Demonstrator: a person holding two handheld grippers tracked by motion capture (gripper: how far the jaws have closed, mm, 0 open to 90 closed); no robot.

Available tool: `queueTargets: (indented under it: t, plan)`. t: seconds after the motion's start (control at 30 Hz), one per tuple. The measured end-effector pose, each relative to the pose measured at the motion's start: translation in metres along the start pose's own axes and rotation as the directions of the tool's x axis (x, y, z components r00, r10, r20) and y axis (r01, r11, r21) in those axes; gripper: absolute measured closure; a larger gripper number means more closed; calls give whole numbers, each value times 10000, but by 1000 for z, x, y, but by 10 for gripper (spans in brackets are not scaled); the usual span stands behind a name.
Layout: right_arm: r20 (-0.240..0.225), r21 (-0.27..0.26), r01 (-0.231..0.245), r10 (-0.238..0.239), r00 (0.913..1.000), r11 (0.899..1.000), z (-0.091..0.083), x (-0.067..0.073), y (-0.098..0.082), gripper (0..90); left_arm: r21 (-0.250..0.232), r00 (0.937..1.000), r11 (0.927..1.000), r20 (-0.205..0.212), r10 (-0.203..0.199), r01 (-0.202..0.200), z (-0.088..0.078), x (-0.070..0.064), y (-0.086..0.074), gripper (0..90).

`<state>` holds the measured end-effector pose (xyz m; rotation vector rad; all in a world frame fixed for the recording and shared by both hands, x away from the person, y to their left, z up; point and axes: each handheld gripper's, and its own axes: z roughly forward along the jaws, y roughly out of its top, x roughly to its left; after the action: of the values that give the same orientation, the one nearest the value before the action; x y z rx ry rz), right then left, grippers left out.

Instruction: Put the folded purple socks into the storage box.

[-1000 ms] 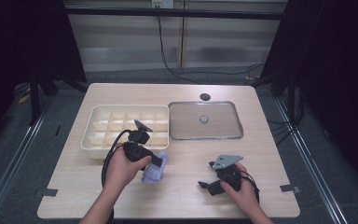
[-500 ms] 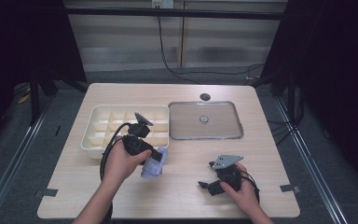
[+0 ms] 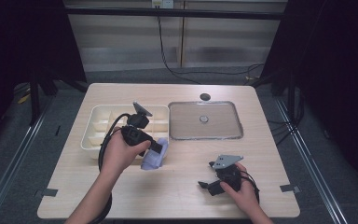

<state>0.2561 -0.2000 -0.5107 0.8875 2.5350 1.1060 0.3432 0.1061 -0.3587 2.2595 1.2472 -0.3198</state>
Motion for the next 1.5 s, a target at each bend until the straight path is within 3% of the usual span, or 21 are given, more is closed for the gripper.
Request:
queueTargets:
  t: [0.2, 0.63, 0.83, 1.1, 1.5]
  plan:
    - [-14, 12, -24, 24, 10000, 10000, 0, 0, 0, 135, -139, 9998, 9997, 101, -183, 184, -2, 1, 6, 741]
    - [-13, 15, -30, 30, 10000, 10000, 0, 0, 0, 135, -318, 9988, 9983, -94, -484, 480, -7, 9, 19, 740]
    - [-14, 14, -26, 26, 10000, 10000, 0, 0, 0, 135, -392, 9965, 9961, -249, -802, 792, -2, 14, 24, 740]
    - [-6, 3, -15, 15, 10000, 10000, 0, 0, 0, 135, -348, 9947, 9945, -254, -995, 985, 5, 25, 30, 740]
    - [2, 7, -36, 36, 10000, 10000, 0, 0, 0, 134, -644, 9901, 9903, -601, -1267, 1229, 9, 34, 40, 740]
